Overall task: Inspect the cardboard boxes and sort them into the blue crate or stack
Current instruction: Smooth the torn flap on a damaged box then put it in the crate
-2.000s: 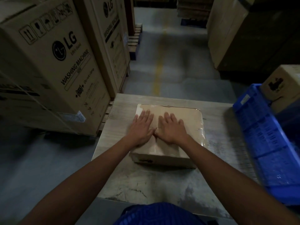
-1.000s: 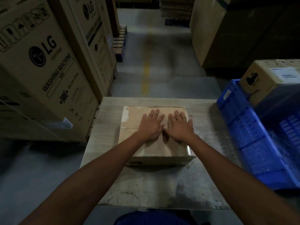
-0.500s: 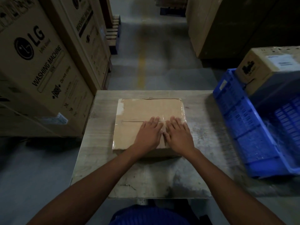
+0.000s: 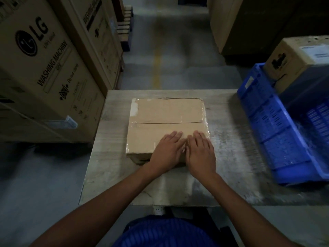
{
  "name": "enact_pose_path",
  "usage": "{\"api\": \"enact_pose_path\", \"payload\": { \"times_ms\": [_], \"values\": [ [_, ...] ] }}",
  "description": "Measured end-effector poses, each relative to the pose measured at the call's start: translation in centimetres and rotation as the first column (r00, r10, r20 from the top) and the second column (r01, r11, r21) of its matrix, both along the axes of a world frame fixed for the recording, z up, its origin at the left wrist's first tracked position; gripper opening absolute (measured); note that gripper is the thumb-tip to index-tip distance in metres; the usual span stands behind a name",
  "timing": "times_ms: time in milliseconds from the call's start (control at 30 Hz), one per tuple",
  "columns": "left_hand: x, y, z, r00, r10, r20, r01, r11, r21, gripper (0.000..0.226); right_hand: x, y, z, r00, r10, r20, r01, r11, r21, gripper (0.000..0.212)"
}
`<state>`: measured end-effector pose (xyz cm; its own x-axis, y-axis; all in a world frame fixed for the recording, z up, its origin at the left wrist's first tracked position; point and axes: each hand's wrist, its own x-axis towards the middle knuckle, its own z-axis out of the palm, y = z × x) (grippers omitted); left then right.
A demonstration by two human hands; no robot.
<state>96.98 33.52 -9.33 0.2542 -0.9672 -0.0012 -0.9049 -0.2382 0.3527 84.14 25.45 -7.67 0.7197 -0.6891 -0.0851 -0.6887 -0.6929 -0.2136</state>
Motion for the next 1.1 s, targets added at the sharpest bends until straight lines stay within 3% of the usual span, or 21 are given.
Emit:
{"api": "enact_pose_path", "payload": {
  "times_ms": [100, 233, 333, 433, 533, 633, 700, 800, 967, 1100],
  "values": [
    [0.7, 2.1, 0.4, 0.995, 0.088, 0.052, -0.085, 0.995, -0.056, 0.047, 1.3, 0.4, 1.2, 1.0, 0.003, -0.023, -0.001, 0.999, 0.053, 0.05],
    [2.6, 5.7, -0.8, 0.951, 0.299, 0.084, -0.293, 0.953, -0.076, 0.052, 3.2, 3.8, 0.4, 0.987, 0.159, -0.021, -0.157, 0.982, 0.103, 0.056],
    [3.0, 5.9, -0.9, 0.959, 0.279, 0.059, -0.276, 0.96, -0.051, 0.051, 3.3, 4.2, 0.5, 0.987, 0.153, -0.052, -0.149, 0.986, 0.079, 0.06],
    [4.5, 5.9, -0.7, 0.962, 0.266, 0.056, -0.257, 0.958, -0.127, 0.049, 4.9, 2.3, 2.4, 0.986, 0.163, -0.039, -0.16, 0.985, 0.066, 0.053],
    [6.5, 6.6, -1.0, 0.923, 0.345, 0.172, -0.345, 0.938, -0.027, 0.06, 7.2, 1.5, 2.0, 0.965, 0.256, -0.065, -0.249, 0.964, 0.094, 0.061],
    [7.3, 6.6, -0.5, 0.921, 0.303, 0.244, -0.324, 0.945, 0.049, 0.066, 7.6, 2.0, 0.6, 0.95, 0.295, -0.107, -0.285, 0.953, 0.1, 0.074],
    [8.3, 5.8, 0.8, 0.922, 0.275, 0.272, -0.297, 0.954, 0.042, 0.065, 7.8, 1.5, 1.0, 0.945, 0.306, -0.111, -0.3, 0.951, 0.073, 0.069],
    [10.2, 4.0, 2.3, 0.917, 0.314, 0.244, -0.317, 0.948, -0.029, 0.06, 10.3, -0.2, 2.8, 0.938, 0.329, -0.107, -0.327, 0.944, 0.037, 0.05],
    [12.6, 2.2, 0.7, 0.951, 0.281, 0.131, -0.301, 0.937, 0.177, 0.064, 13.7, -1.9, 1.5, 0.895, 0.382, -0.231, -0.35, 0.921, 0.169, 0.072],
    [12.9, 2.2, 0.1, 0.95, 0.278, 0.145, -0.303, 0.933, 0.192, 0.065, 13.4, -2.7, 0.9, 0.887, 0.404, -0.224, -0.367, 0.911, 0.19, 0.075]
  ]
}}
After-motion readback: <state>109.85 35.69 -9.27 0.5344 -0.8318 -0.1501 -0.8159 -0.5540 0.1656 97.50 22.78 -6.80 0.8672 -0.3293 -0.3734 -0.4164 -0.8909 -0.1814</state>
